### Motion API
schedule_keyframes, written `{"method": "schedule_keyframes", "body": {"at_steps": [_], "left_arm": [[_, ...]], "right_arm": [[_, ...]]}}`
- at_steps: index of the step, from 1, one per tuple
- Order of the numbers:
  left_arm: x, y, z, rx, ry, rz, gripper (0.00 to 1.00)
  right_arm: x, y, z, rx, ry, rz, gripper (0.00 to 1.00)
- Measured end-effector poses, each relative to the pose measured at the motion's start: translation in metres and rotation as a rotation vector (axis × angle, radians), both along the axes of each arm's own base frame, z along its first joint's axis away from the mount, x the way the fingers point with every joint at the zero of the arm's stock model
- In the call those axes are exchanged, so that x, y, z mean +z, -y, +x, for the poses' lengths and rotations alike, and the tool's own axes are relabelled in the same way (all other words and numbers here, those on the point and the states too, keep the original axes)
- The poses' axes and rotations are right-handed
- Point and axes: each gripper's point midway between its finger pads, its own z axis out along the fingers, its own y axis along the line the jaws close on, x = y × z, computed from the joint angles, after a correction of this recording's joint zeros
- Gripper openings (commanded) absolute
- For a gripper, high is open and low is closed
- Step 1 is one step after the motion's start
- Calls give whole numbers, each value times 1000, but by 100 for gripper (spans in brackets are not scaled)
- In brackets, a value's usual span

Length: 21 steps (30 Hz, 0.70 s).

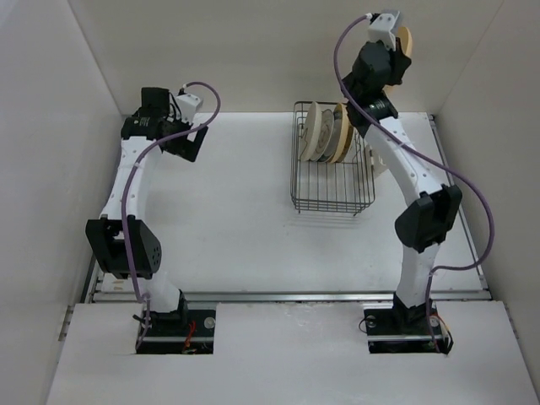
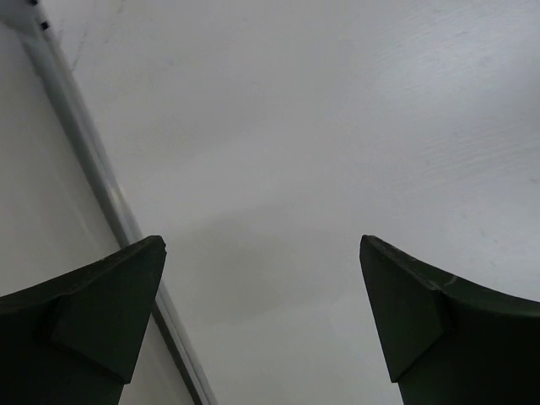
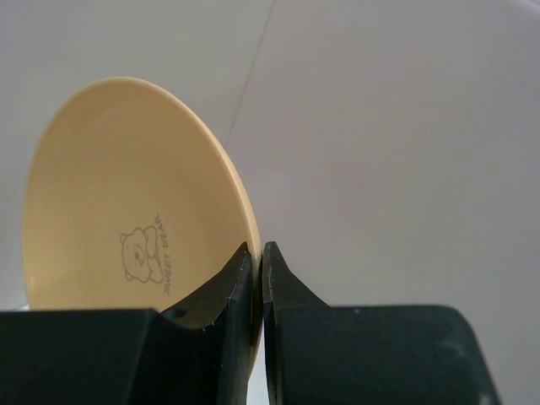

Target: Unload the plates from the dish rack

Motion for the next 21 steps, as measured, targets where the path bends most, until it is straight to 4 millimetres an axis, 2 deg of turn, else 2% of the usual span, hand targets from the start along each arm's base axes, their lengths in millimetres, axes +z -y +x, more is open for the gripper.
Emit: {"method": "schedule_keyframes", "body": {"at_steps": [2,4,6,9,11,12,16,18,21], "left_arm": [[10,18,-5,-60,-15,-61,100],[28,38,-7,-124,-15,-146,100],[47,60,-11,-186,-12,-252,100],[75,80,-11,-220,18,-364,100],[85,88,-14,-229,20,-419,100],[87,91,-15,-225,18,-439,99],[87,91,-15,-200,4,-478,92],[83,86,-14,-180,-8,-493,86],[64,77,-11,-142,-57,-501,82]], "right_arm": [[21,-10,-12,53,64,38,0],[37,-36,-17,195,114,85,0],[47,-74,-14,403,156,152,0],[42,-146,-4,798,151,248,0],[19,-197,-1,1050,88,319,0],[1,-219,0,1150,38,358,0],[-93,-296,-3,1441,-209,536,0],[-144,-320,-13,1520,-346,625,0],[-193,-343,-31,1585,-489,725,0]]}}
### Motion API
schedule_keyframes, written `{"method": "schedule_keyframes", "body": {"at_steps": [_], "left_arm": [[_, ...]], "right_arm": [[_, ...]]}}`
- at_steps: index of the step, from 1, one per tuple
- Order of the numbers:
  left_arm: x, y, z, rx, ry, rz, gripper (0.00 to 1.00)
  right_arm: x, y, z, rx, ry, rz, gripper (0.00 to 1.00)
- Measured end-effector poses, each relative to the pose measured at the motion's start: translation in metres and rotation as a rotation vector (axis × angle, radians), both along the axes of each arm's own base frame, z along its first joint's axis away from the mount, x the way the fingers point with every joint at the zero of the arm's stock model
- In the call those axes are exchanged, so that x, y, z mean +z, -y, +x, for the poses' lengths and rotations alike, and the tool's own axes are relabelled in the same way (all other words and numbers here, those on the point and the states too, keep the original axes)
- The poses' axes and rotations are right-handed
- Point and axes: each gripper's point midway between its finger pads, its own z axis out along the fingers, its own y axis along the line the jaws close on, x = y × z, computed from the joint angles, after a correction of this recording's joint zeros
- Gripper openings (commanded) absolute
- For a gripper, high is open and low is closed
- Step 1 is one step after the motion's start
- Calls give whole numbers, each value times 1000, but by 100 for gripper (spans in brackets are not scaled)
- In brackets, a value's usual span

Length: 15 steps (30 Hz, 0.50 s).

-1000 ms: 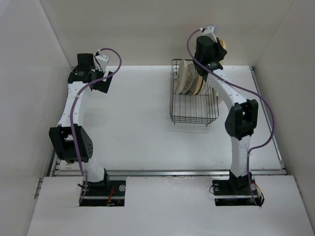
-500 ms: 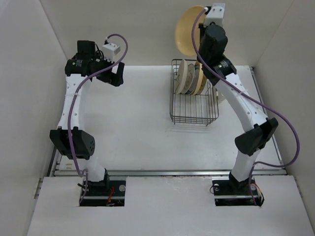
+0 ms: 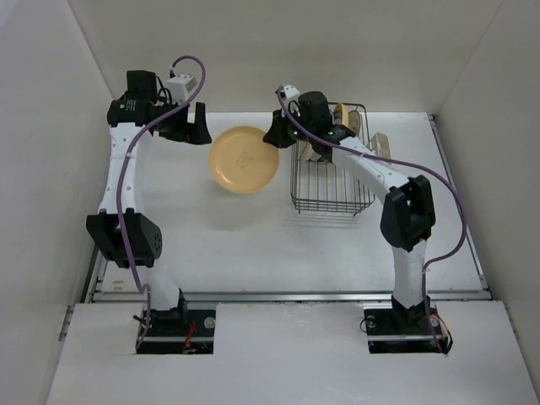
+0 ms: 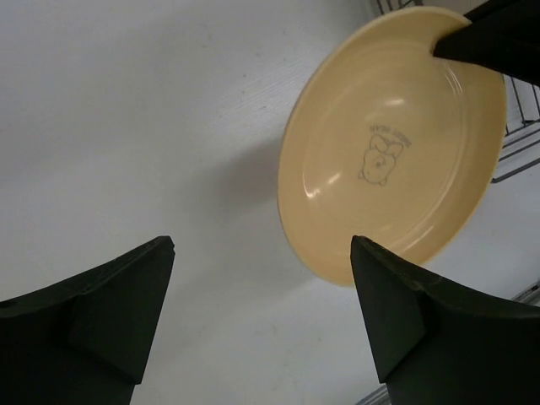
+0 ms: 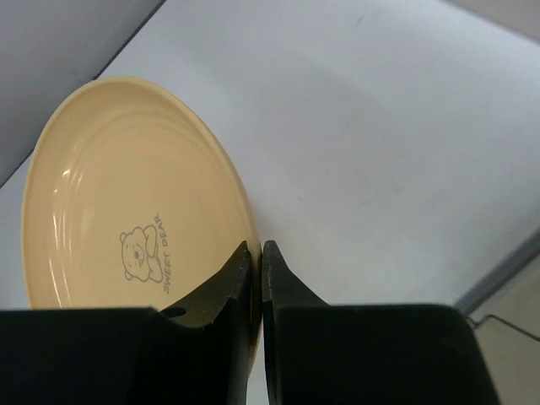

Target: Unload the plates from the dish rack

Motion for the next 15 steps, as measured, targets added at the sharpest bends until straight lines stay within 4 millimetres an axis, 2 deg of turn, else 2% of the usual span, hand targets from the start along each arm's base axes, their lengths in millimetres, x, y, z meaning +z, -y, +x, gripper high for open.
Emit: {"method": "schedule_keyframes", "body": {"at_steps": [1,3,6,8,9,12,13,14,15], "left_arm": [[-8,-2,1,3,-24,0,79],[-29,-3,2,4,-84,2,74],[-62,-2,-1,-2,-179,-1,67],[-77,0,-5,-10,-229,-10,61],[-81,0,-6,-10,-240,-13,46],[-83,3,-9,-12,-260,-31,9],[-83,4,-9,-14,-262,-34,0],[-83,5,-10,-16,-264,-33,0],[-84,5,-12,-17,-272,-36,0]], "right_arm": [[-9,-6,-6,28,-32,5,0],[-14,-17,-16,74,-64,24,0],[-10,-30,-28,122,-86,58,0],[-8,-36,-33,144,-90,76,0],[-9,-39,-34,150,-94,77,0],[-18,-46,-37,157,-116,79,0],[-21,-49,-37,158,-124,80,0],[-25,-49,-37,152,-130,76,0],[-27,-49,-36,148,-134,72,8]]}}
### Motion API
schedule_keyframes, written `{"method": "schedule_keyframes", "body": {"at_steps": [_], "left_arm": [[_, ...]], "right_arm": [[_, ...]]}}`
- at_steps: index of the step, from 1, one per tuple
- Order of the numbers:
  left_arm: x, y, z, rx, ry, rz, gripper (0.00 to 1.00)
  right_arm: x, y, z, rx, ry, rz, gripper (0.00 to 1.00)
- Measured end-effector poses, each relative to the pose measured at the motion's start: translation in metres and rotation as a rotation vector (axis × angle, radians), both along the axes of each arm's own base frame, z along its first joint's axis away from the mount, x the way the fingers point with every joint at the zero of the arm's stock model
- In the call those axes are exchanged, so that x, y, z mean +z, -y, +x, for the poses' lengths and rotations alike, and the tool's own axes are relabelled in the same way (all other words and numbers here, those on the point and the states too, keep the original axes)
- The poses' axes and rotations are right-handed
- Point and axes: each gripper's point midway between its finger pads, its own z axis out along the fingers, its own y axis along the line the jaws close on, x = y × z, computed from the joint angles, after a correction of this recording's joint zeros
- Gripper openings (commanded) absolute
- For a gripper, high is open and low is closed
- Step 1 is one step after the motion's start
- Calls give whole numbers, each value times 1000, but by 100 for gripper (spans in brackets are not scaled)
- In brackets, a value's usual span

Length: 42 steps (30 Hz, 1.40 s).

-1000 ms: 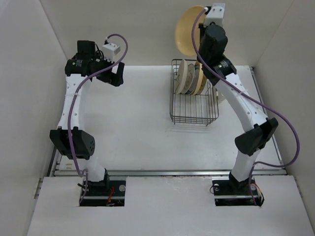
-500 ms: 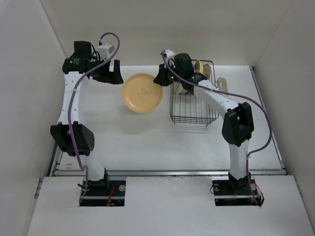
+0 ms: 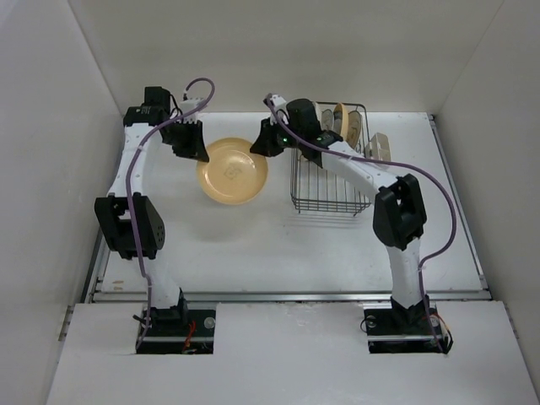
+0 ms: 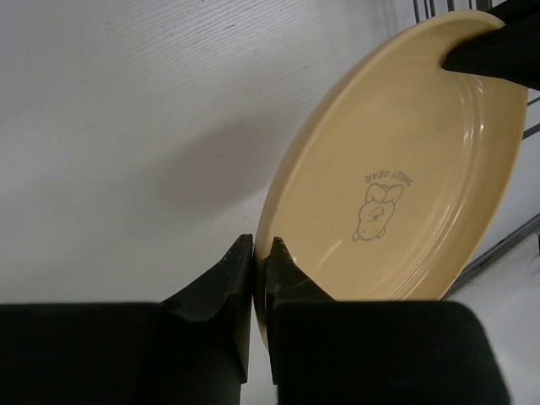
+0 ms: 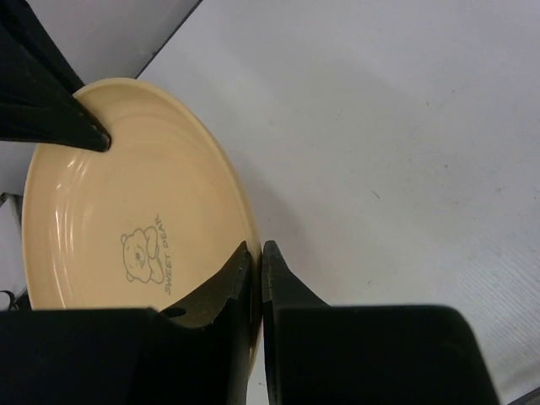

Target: Unload the plates from the dish rack

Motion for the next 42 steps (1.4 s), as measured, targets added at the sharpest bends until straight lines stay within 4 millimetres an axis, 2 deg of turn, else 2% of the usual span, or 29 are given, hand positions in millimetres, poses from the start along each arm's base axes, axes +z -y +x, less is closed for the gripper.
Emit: {"method": "schedule_keyframes", "body": {"at_steps": [1,2,4,6,9,11,13,16,18,21,22,24,26,28,30,31,32,33,34,36,38,39,40,41,42], "left_arm": [[-1,0,-1,2,-5,-2,0],[-1,1,0,8,-7,-1,0],[-6,-4,3,35,-9,24,0],[-12,-9,7,70,-13,38,0],[-25,-17,14,129,-39,40,0],[-35,-24,23,169,-52,35,0],[-50,-33,35,213,-68,33,0],[-83,-48,51,271,-119,36,0],[-109,-57,58,311,-159,52,0],[-133,-69,63,366,-200,79,0],[-137,-70,63,378,-208,86,0],[-137,-72,65,394,-203,92,0],[-135,-75,71,408,-179,102,0],[-134,-76,75,416,-166,106,0],[-135,-76,75,421,-166,111,6],[-135,-77,75,423,-166,114,11],[-135,-77,75,425,-165,117,28],[-136,-78,75,426,-163,127,38],[-136,-80,75,426,-161,135,46],[-138,-83,75,436,-163,148,53],[-140,-88,75,450,-164,173,61],[-140,-89,75,453,-164,178,61],[-141,-92,75,461,-163,191,63],[-141,-95,75,467,-161,202,66],[-141,-97,75,475,-159,213,68]], "right_arm": [[-2,0,1,-5,-5,-3,23],[-2,1,2,-14,-12,-8,54],[2,3,7,-56,-21,-18,68],[17,8,17,-124,-3,-31,80],[45,23,36,-254,47,-26,85],[60,44,44,-359,53,-29,85],[78,76,52,-481,57,-28,86],[109,142,67,-690,64,-12,86],[120,192,76,-837,53,-7,86],[116,267,85,-1040,17,-35,86],[108,289,87,-1095,1,-54,86],[82,319,86,-1163,-48,-110,84],[52,332,83,-1187,-108,-176,82],[28,335,80,-1189,-157,-224,81],[7,336,78,-1192,-199,-260,78],[-1,337,78,-1193,-212,-274,77],[-8,338,78,-1196,-224,-285,74],[-13,339,79,-1198,-232,-292,73],[-17,341,81,-1198,-237,-299,71],[-22,341,82,-1187,-247,-301,69],[-29,339,87,-1167,-254,-294,61],[-31,338,88,-1162,-256,-294,57],[-34,338,91,-1158,-254,-293,50],[-38,337,94,-1154,-253,-294,36],[-42,337,96,-1150,-252,-299,32]]}}
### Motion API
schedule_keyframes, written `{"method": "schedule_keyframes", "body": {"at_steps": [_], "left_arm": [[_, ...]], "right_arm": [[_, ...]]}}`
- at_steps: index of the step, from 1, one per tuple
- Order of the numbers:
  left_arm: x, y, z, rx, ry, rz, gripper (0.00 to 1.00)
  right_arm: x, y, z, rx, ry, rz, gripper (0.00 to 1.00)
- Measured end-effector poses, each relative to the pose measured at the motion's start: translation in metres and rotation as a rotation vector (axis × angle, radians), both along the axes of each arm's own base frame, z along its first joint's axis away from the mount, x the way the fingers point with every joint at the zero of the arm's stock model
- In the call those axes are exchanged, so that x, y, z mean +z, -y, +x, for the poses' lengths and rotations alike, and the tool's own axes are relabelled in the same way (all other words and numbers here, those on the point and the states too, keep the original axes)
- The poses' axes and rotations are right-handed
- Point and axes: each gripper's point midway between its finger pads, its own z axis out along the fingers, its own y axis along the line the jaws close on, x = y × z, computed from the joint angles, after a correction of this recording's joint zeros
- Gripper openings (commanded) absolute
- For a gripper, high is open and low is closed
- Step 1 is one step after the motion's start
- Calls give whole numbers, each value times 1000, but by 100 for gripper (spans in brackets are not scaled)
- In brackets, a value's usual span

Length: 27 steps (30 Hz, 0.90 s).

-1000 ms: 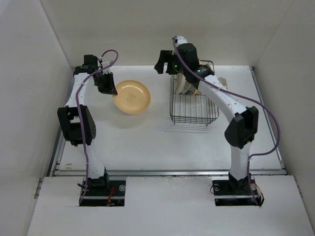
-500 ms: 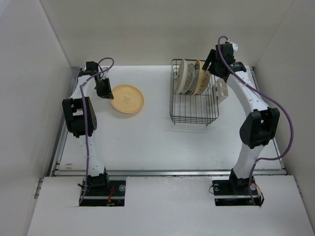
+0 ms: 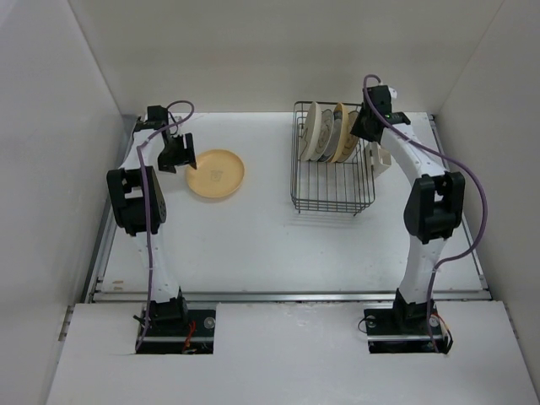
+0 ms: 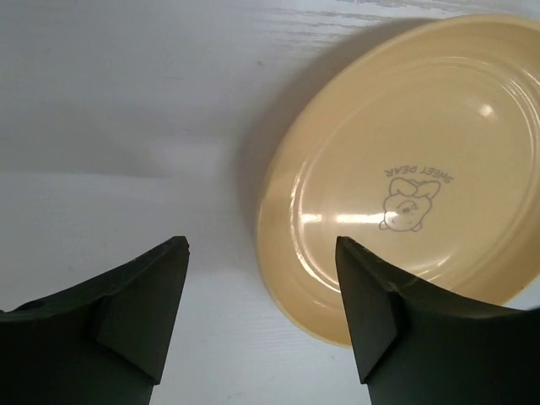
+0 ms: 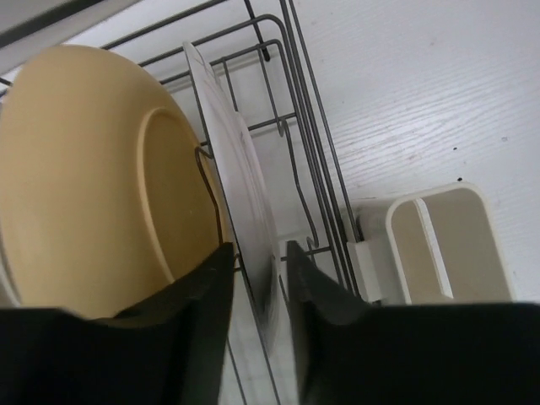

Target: Unload the plates from the dish rack

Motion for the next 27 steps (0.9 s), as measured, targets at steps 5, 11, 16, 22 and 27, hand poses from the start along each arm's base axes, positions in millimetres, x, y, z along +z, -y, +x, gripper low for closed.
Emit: {"method": "schedule_keyframes", "body": {"at_steps": [5,11,16,22,27], "left_arm": [[12,-8,-2,17,26,39,72],[67,-13,-3,9,143,83,73],[103,-16,-3,-17,219,120,73],[110,-18,-4,-38,226,143,74],[109,-18,-6,-38,217,146,74]], "right_arm": [[-18,1,4,9,-29,-26,21],[-20,7,5,59,-44,-115,0],[-2,5,5,55,-11,-196,0],[81,7,-4,-41,133,-432,0],[177,17,-28,-181,303,-576,0]]}}
